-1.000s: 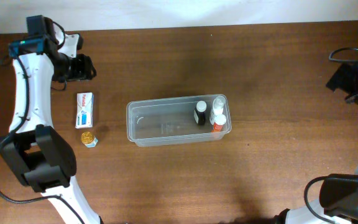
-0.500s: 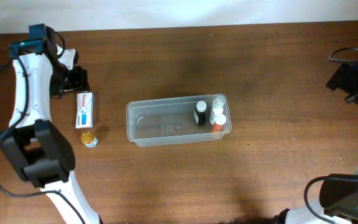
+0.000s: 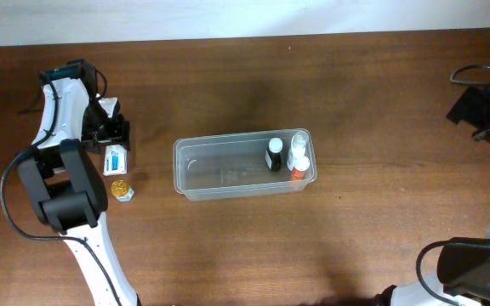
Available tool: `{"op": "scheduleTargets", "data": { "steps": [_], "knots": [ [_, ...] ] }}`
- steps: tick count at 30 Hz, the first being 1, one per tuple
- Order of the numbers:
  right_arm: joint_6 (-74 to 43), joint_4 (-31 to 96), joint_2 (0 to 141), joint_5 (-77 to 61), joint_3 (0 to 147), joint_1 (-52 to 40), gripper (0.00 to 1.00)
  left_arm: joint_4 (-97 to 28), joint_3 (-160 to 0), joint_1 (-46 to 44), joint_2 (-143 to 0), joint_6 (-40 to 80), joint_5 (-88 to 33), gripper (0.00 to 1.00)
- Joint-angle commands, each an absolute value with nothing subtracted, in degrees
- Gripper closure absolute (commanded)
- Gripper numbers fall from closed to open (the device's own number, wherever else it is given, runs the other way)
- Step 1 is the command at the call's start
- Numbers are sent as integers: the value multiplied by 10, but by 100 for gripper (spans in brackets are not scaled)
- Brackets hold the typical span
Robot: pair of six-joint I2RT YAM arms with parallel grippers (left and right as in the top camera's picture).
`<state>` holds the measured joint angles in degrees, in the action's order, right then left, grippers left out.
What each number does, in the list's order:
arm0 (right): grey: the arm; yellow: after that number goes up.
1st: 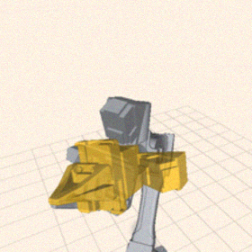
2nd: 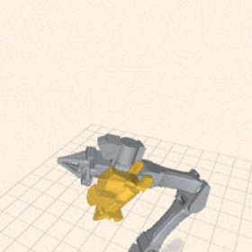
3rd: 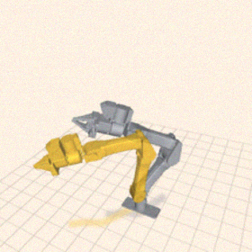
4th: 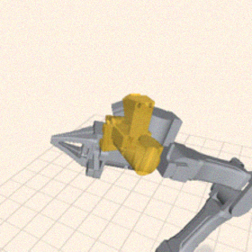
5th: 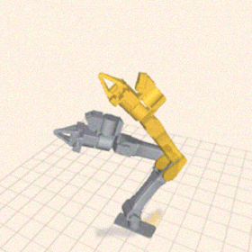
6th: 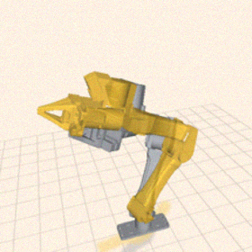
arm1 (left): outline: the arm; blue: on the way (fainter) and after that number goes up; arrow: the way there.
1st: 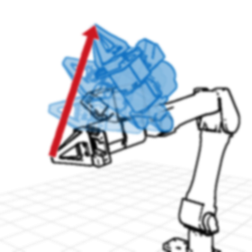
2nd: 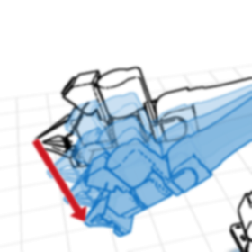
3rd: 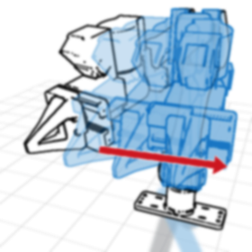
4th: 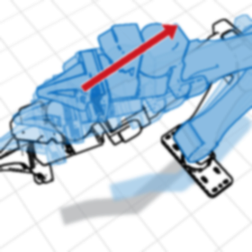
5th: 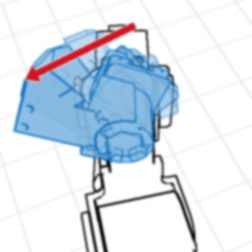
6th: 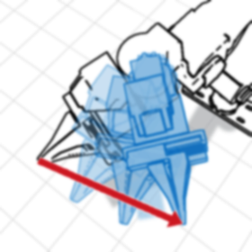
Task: Pack container
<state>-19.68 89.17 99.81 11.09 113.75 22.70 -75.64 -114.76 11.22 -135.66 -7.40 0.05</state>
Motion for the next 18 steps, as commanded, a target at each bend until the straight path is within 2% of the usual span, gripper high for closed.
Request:
{"op": "scheduleTargets", "data": {
  "steps": [1,14,18],
  "knots": [
    [-200,891,982,112,1147,229,2,-755,-1149,113,-1361,-67,15,29],
    [-200,892,982,112,1147,229,2,-728,-1107,110,-1362,-67,13,29],
    [-200,892,982,112,1147,229,2,-722,-1107,110,-1362,-67,13,34]
  ]
}}
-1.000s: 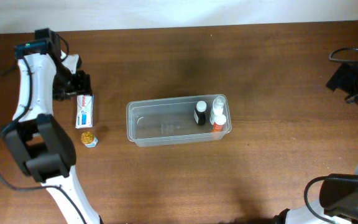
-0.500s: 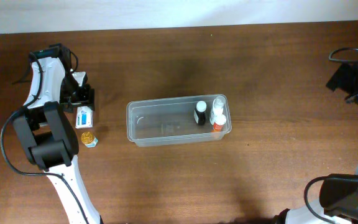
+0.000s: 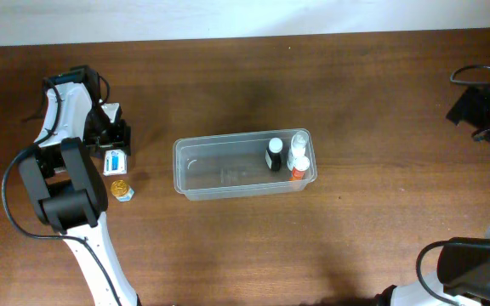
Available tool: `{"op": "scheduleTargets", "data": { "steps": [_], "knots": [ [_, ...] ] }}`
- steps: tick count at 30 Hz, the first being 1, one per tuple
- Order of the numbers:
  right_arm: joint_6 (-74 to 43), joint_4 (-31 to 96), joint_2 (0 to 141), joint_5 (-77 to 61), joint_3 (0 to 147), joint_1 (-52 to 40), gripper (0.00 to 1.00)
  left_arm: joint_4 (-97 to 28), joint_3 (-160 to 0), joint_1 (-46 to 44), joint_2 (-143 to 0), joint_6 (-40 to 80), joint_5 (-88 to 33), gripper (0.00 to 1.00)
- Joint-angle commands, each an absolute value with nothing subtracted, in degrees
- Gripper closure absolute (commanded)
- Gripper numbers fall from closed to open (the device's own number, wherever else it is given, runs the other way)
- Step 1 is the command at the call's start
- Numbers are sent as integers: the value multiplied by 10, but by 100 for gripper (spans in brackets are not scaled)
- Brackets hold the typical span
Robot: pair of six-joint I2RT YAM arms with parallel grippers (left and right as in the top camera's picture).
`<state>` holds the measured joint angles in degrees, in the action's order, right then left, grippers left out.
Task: Pack container
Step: 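Carry the Panadol box over the container's left half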
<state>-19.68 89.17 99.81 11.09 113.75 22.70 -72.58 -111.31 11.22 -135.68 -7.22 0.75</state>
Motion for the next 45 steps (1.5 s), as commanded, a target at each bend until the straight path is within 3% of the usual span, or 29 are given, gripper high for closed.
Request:
{"op": "scheduleTargets", "data": {
  "steps": [1,8,14,23,28,45],
  "knots": [
    [-200,892,982,112,1147,229,2,-721,-1107,110,-1362,-67,13,36],
    [-200,892,982,112,1147,229,2,-706,-1095,110,-1362,-66,13,56],
    [-200,891,982,112,1147,229,2,-705,-1095,110,-1362,-55,11,65],
    [-200,892,982,112,1147,229,2,-716,-1113,110,-1362,-54,-60,63],
    [-200,892,982,112,1147,229,2,-777,-1193,106,-1362,-55,-108,57],
    [-200,892,982,112,1147,229,2,-967,-1461,-27,-1332,-175,-127,63]
  ]
}}
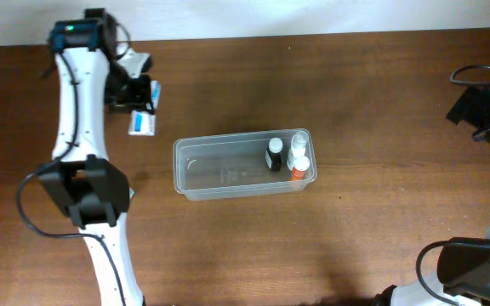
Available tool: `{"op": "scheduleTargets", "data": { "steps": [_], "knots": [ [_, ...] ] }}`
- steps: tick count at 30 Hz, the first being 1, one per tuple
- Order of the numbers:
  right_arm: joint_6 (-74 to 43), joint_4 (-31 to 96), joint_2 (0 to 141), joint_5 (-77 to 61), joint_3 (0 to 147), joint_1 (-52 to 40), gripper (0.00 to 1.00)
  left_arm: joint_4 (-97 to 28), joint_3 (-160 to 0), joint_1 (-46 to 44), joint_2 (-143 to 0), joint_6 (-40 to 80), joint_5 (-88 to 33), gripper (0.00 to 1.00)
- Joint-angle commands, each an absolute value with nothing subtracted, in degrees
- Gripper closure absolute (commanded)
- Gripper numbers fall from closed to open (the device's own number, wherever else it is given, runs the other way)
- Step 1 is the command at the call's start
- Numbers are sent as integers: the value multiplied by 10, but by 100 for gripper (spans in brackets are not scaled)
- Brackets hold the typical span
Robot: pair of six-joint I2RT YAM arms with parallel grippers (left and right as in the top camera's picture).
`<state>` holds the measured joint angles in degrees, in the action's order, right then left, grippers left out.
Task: Pack container
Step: 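Carry the Panadol box over the container's left half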
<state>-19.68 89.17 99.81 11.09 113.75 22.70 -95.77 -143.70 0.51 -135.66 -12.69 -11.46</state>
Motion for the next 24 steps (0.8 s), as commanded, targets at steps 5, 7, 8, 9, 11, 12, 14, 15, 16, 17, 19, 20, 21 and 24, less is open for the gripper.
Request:
{"op": "scheduleTargets", "data": {
  "steps": [5,7,8,9,11,12,14,15,16,17,19,20,21,24],
  "knots": [
    [-200,892,982,112,1147,229,2,-967,-1461,-77,-1285,-195,-114,63],
    [-200,892,982,112,1147,229,2,-967,-1460,-95,-1261,-194,-96,63],
    [-200,892,982,112,1147,229,2,-967,-1457,-102,-1250,-194,-94,63],
    [-200,892,982,112,1147,229,2,-967,-1451,-110,-1236,-194,-92,63],
    [-200,892,982,112,1147,229,2,-967,-1431,-124,-1206,-194,-91,63],
    [-200,892,982,112,1147,229,1,-967,-1415,-130,-1189,-194,-90,63],
    [-200,892,982,112,1147,229,1,-967,-1379,-140,-1159,-194,-89,63],
    [-200,892,982,112,1147,229,2,-967,-1357,-144,-1145,-195,-88,63],
    [-200,892,982,112,1147,229,2,-967,-1336,-148,-1133,-201,-87,63],
    [-200,892,982,112,1147,229,2,-967,-1313,-152,-1123,-212,-88,63],
    [-200,892,982,112,1147,229,1,-966,-1272,-159,-1113,-241,-88,64],
    [-200,891,982,112,1147,229,2,-962,-1252,-163,-1113,-254,-90,64],
    [-200,891,982,112,1147,229,1,-952,-1228,-168,-1113,-276,-99,66],
    [-200,892,982,112,1147,229,2,-925,-1181,-180,-1113,-312,-114,66]
  ]
}}
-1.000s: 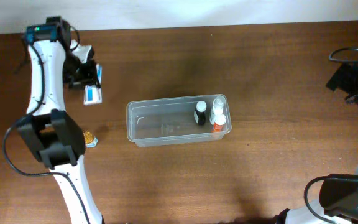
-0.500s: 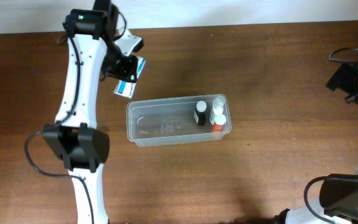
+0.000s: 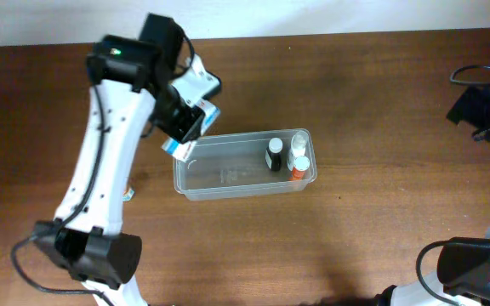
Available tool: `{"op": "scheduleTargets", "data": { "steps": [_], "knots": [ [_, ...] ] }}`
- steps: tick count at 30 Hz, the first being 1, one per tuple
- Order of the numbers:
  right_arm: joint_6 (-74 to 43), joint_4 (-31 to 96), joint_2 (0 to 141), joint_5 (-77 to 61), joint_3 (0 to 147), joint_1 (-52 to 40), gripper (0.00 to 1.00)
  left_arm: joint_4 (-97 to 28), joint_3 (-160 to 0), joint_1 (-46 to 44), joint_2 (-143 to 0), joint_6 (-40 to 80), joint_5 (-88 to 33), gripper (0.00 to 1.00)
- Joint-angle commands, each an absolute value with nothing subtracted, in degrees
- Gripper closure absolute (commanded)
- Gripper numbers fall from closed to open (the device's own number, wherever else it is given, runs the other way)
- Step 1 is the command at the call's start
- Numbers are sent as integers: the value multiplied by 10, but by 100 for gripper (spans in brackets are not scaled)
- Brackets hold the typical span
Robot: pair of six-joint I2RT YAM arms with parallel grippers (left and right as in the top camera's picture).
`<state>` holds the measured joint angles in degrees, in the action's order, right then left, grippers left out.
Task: Pack container
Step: 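Carry the Panadol box over the container's left half, then lower the Panadol box into the container and release it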
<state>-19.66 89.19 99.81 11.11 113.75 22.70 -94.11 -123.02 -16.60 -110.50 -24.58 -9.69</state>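
A clear plastic container [image 3: 228, 174] lies mid-table in the overhead view. At its right end stand a black bottle [image 3: 274, 155], a white bottle [image 3: 299, 143] and an orange-capped bottle [image 3: 299, 167]. My left gripper [image 3: 190, 126] is shut on a white and blue box [image 3: 178, 147], holding it tilted above the container's back left corner. A gold-capped jar [image 3: 127, 194] peeks out from behind the left arm. My right gripper [image 3: 476, 106] is a dark shape at the far right edge, its jaws too small to read.
The left arm [image 3: 109, 153] slants across the table's left part from its base at the bottom left. Cables lie near the right gripper. The right arm's base [image 3: 470, 265] sits at the bottom right corner.
My left gripper has moved right and toward the front with the box, from the back left of the table to above the container's left corner. The right arm has not moved.
My left gripper was down at the box beside the gold-capped jar at the table's left. Then it held the box lifted near the back left edge. Now the box hangs over the container's left end, and the jar stays where it was.
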Motion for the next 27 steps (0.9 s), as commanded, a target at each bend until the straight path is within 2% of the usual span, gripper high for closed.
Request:
{"op": "scheduleTargets", "data": {
  "steps": [1,11,27],
  "knots": [
    [-200,892,982,112,1147,229,2,-913,-1162,-186,-1115,-321,-114,66],
    [-200,891,982,112,1147,229,2,-803,-1027,-237,-1118,-424,-111,65],
    [-200,891,982,112,1147,229,2,-663,-896,-240,-1120,-529,-111,68]
  ]
}}
